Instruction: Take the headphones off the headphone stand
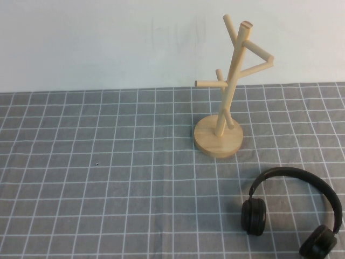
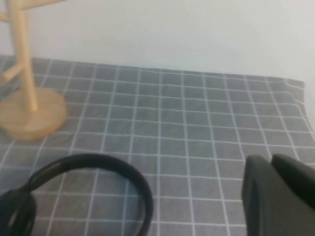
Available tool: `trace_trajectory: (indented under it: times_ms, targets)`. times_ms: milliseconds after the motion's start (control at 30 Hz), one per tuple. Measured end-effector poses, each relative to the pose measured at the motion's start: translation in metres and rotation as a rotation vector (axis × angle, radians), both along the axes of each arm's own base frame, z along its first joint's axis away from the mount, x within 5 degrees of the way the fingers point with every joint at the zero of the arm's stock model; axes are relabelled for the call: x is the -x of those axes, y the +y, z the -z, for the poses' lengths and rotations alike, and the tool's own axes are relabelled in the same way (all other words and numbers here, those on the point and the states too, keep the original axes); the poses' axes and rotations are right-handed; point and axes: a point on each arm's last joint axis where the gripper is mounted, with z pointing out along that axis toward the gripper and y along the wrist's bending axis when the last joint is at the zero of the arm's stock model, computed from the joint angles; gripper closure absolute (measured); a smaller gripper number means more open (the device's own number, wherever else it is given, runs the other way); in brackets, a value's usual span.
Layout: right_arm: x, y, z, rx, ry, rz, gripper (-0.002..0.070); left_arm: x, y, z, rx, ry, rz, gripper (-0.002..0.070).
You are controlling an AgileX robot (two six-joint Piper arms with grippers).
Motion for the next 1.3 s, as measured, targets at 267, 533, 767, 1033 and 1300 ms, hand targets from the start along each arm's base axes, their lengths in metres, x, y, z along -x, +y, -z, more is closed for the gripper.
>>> trace_trajectory:
  times_ms: [267,533,767,1033,1300]
  targets:
    - [-0.007,-0.002,0.049,-0.013,-0.051,0.063,0.0682,0.0,0.0,0.0,0.0,0.0,0.0,0.0679]
    - [-0.021,0.0,0.092,-0.01,-0.091,0.034,0.0682,0.0,0.0,0.0,0.0,0.0,0.0,0.0679]
    - [-0.019,-0.002,0.102,-0.025,0.027,0.053,0.0682,0.0,0.0,0.0,0.0,0.0,0.0,0.068]
    - [-0.019,-0.002,0.102,-0.025,0.027,0.053,0.0682,0.0,0.0,0.0,0.0,0.0,0.0,0.0679]
    - [-0.019,-0.002,0.102,-0.025,0.027,0.053,0.0682,0.0,0.0,0.0,0.0,0.0,0.0,0.0679]
